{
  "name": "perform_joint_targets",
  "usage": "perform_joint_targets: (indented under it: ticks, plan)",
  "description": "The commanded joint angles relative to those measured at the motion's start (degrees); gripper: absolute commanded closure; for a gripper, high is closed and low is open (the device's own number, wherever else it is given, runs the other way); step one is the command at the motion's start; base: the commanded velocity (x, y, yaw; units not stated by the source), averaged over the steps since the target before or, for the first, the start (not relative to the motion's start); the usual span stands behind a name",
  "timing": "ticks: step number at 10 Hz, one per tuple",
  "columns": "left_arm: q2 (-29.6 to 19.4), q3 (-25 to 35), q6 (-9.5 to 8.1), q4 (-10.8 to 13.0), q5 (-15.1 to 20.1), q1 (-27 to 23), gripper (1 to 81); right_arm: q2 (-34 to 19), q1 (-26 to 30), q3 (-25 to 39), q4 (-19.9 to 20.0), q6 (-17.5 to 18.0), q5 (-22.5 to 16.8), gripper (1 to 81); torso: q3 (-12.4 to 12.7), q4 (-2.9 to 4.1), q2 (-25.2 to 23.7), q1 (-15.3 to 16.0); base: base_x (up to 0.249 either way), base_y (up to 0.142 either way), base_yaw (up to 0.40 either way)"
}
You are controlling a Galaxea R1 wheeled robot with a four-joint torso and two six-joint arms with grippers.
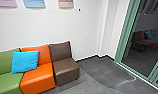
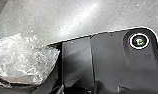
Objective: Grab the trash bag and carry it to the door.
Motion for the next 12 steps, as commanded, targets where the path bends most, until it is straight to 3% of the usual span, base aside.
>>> perform_joint_targets:
  ticks: [1, 4, 5, 6, 8, 12]
  plan:
    - [0.5, -2.6, 0.17, -0.2, 4.2, -3.2, 81.1, 1.4, 2.5, -1.7, -1.3, -0.3, -3.2, 1.0, 5.2, 0.00, 5.7, -3.6, 0.000, 0.000, 0.000]
    - [3.2, -6.8, 0.34, 0.2, 4.2, -2.7, 81.1, 3.8, 1.9, -4.8, -2.0, -0.2, -3.1, 1.0, 10.9, 0.00, 11.9, -7.7, 0.000, 0.000, 0.000]
    - [4.1, -8.2, 0.34, 0.3, 4.2, -2.7, 81.1, 4.8, 1.9, -6.2, -2.4, -0.2, -2.9, 1.0, 7.3, 0.00, 13.7, -8.9, 0.000, 0.000, 0.000]
    - [5.1, -9.4, 0.43, 0.3, 4.1, -2.5, 81.1, 6.0, 1.9, -7.7, -3.3, -0.2, -2.9, 1.0, 9.0, 0.00, 16.0, -10.5, 0.000, 0.000, 0.000]
    - [7.4, -13.6, 0.43, 0.3, 4.1, -2.2, 81.1, 8.2, 1.9, -9.9, -4.5, -0.2, -2.9, 1.0, 9.9, 0.00, 19.2, -12.6, 0.000, 0.000, 0.000]
    - [10.9, -18.2, 0.52, 1.5, 4.0, -2.2, 81.1, 8.8, 1.6, -11.4, -4.8, -0.2, -2.8, 1.0, 10.1, 0.00, 27.8, -18.2, 0.000, 0.000, 0.000]
